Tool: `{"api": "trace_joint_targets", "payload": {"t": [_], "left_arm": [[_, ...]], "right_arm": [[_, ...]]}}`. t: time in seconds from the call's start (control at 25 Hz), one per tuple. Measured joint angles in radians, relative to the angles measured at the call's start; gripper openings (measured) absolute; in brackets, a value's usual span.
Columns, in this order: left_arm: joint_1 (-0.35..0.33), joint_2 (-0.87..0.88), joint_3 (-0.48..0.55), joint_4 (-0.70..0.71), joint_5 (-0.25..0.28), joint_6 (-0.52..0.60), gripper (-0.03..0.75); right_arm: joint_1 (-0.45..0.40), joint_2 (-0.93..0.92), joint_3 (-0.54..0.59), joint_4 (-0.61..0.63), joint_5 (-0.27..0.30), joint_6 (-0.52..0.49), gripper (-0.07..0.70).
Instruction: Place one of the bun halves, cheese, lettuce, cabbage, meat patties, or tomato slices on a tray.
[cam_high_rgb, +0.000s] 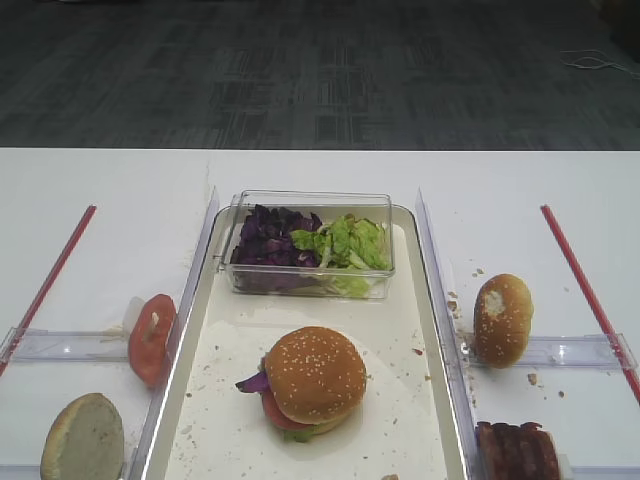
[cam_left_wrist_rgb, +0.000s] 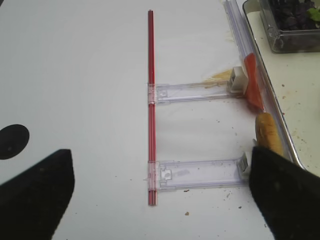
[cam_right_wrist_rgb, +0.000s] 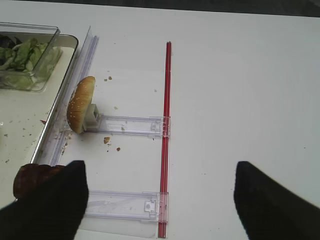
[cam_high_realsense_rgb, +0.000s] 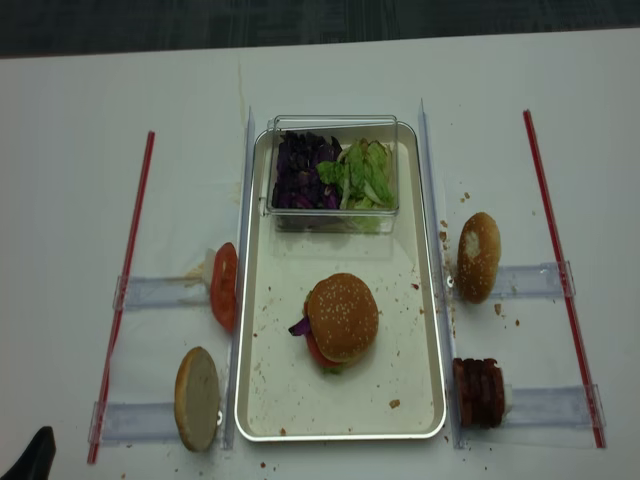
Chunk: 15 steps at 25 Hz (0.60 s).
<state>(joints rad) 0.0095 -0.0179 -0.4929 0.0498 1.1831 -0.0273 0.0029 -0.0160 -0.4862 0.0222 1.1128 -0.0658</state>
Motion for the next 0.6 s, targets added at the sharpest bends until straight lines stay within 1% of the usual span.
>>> {"api": "trace_joint_targets", "payload": {"t": [0.6], "left_arm": [[0.000,0.000,0.000,0.000,0.000,0.000,0.685]], "right_arm": [[0.000,0.000,0.000,0.000,0.000,0.006,0.626]]}}
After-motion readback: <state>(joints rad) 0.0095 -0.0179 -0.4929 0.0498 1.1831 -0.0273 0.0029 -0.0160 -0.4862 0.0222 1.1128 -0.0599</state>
